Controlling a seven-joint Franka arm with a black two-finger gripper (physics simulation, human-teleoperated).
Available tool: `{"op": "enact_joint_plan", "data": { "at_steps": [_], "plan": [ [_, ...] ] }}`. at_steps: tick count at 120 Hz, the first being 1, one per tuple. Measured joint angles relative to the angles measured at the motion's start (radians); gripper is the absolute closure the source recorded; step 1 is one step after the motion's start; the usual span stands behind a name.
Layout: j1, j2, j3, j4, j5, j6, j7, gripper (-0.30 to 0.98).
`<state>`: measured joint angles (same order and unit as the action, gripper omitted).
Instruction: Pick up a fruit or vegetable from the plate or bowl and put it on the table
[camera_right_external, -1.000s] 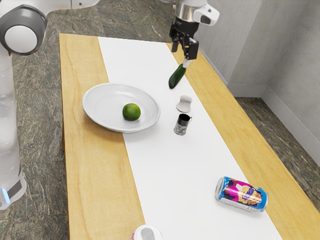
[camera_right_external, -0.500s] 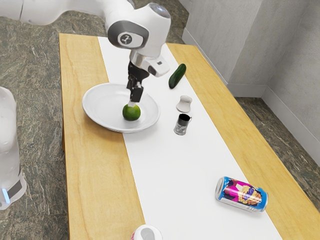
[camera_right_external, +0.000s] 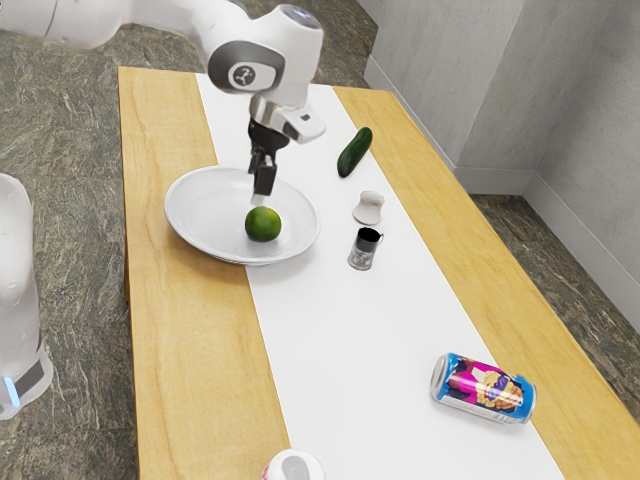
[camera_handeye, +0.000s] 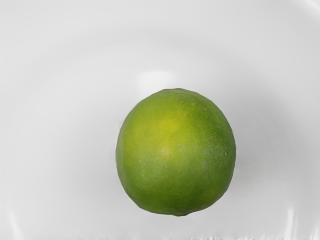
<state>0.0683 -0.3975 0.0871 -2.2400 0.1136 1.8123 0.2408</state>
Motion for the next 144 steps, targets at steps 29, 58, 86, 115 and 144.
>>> {"op": "enact_joint_plan", "data": {
  "at_steps": [29,58,86,115,144],
  "plan": [
    [-0.001,0.012,0.009,-0.032,-0.013,0.002,0.048,0.00],
    [-0.001,0.017,0.006,-0.057,-0.034,0.055,0.078,0.00],
    [0.000,0.085,0.007,-0.041,-0.046,0.126,0.092,0.00],
    [0.004,0.159,0.009,-0.017,-0.050,0.164,0.102,0.00],
    [0.025,0.204,0.010,-0.017,-0.055,0.182,0.109,0.00]
  ]
}}
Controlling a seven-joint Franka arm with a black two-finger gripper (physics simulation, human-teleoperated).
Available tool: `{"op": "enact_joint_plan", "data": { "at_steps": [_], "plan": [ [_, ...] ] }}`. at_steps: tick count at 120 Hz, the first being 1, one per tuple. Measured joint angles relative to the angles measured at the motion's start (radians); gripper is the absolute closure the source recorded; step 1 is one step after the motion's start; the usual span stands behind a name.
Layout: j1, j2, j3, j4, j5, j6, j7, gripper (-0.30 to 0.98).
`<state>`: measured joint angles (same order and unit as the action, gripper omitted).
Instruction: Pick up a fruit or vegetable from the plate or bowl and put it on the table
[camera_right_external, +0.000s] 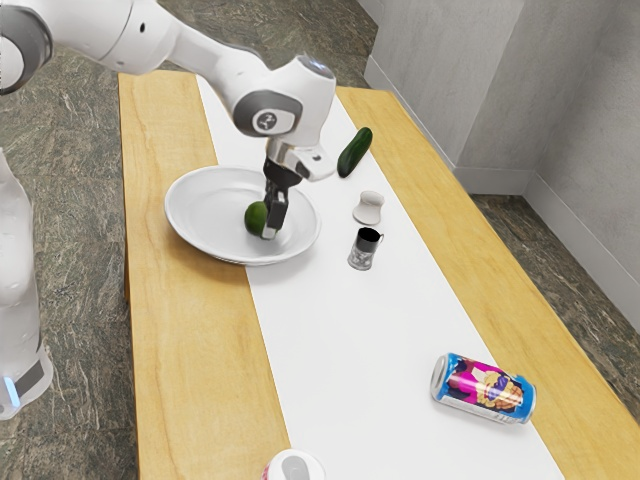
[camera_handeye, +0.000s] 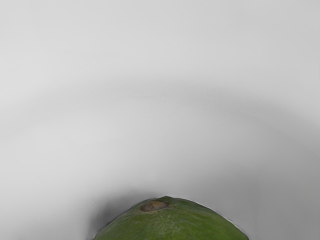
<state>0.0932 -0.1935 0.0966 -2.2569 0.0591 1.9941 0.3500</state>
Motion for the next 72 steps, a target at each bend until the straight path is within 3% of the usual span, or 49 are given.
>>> {"op": "enact_joint_plan", "data": {
  "at_steps": [18,38,51,72],
  "plan": [
    [0.007,0.009,0.002,0.001,-0.029,0.003,0.001,0.26],
    [0.011,-0.027,-0.016,0.085,-0.027,-0.065,-0.022,0.40],
    [0.008,-0.091,-0.171,0.207,-0.016,-0.182,-0.059,0.36],
    [0.006,-0.142,-0.434,0.255,-0.121,-0.285,-0.108,0.37]
  ]
}}
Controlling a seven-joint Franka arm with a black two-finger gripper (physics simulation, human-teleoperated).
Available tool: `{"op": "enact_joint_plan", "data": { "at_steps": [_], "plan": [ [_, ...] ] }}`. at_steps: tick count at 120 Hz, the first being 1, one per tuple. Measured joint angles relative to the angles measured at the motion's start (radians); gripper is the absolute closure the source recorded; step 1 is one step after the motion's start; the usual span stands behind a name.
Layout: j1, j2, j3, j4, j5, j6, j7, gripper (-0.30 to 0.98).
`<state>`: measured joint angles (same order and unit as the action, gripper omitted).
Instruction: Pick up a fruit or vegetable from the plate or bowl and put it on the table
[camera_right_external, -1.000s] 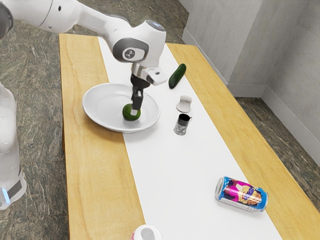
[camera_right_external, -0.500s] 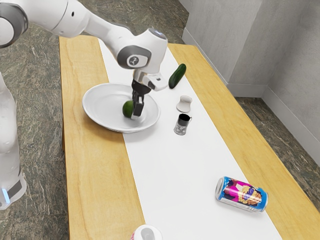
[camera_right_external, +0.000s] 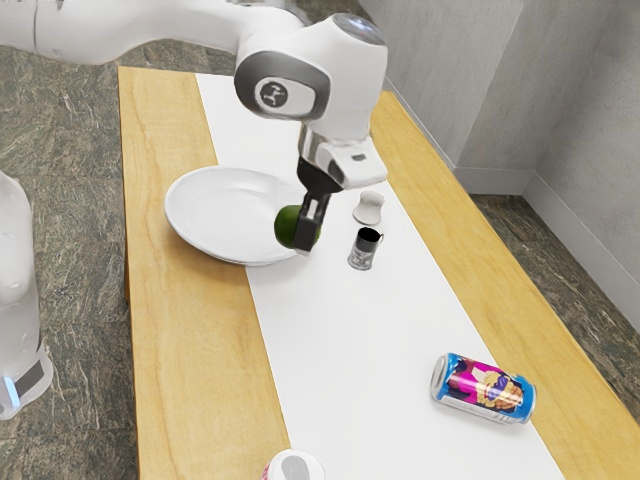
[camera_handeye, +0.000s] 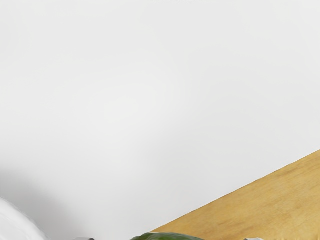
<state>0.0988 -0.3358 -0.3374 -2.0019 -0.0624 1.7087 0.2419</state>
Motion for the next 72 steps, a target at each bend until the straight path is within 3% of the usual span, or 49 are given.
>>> {"op": "enact_joint_plan", "data": {
  "at_steps": [20,41,59,72],
  "plan": [
    [-0.002,0.040,-0.113,0.000,-0.095,-0.017,-0.037,0.38],
    [-0.001,0.182,-0.139,-0.005,-0.117,0.029,-0.067,0.36],
    [-0.002,0.206,-0.140,-0.003,-0.113,0.052,-0.085,0.15],
    [-0.002,0.206,-0.139,-0.001,-0.115,0.062,-0.103,0.07]
  ]
}}
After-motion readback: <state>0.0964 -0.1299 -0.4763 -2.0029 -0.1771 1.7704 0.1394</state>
